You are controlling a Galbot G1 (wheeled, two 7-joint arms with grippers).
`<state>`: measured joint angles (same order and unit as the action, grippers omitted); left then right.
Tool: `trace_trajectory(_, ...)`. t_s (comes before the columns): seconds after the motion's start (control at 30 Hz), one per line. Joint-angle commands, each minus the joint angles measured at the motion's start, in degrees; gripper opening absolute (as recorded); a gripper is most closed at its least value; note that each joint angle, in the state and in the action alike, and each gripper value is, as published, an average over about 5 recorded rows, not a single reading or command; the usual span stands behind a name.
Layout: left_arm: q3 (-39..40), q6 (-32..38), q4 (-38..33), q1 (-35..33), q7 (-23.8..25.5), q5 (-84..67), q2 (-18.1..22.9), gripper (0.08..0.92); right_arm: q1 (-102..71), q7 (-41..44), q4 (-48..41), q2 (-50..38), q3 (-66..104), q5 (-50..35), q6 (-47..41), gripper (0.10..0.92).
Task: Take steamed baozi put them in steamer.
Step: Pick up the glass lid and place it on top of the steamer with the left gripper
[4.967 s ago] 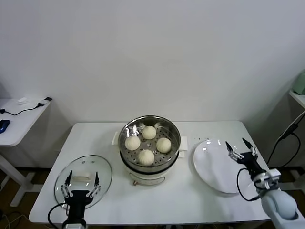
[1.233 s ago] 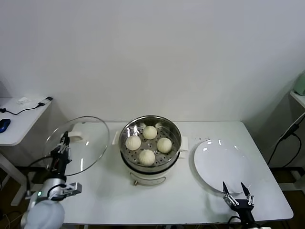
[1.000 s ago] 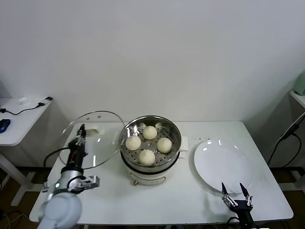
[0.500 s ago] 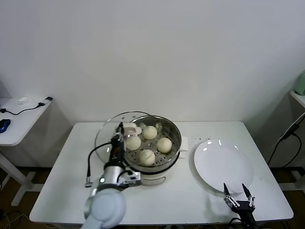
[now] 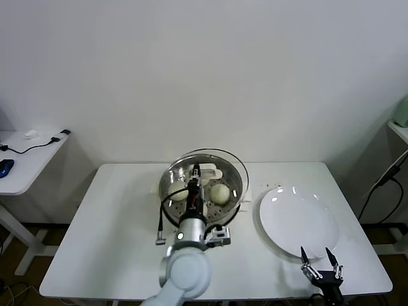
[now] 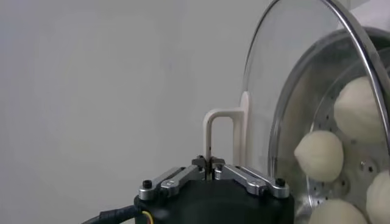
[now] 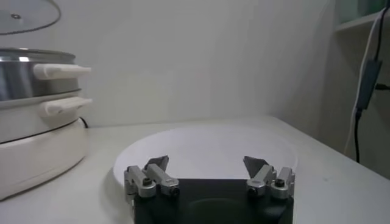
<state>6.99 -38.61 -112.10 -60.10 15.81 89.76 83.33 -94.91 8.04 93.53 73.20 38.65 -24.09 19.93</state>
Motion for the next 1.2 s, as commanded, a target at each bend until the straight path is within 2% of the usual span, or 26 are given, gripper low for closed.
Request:
trace_trajectory(0.03,1.53,-1.19,9.16,3.09,-0.07,3.02,5.48,0.132,-0.02,0.02,-0.12,-0.22,0.11,-0.02,0.28,0.823)
trace_trajectory(0.77,-2.13,0.64,10.84,1.81,-4.16,2.87,2.14,0.132,0.54,0.33,-1.50,0.11,-0.27,0.05,1.83,0.823)
trace_trajectory(1.2,-2.40,1.11,11.25,0.95,-5.05,2.30,2.35,0.132,0.48,0.71,-1.68,0.06,-0.20,0.10,2.02,0.823)
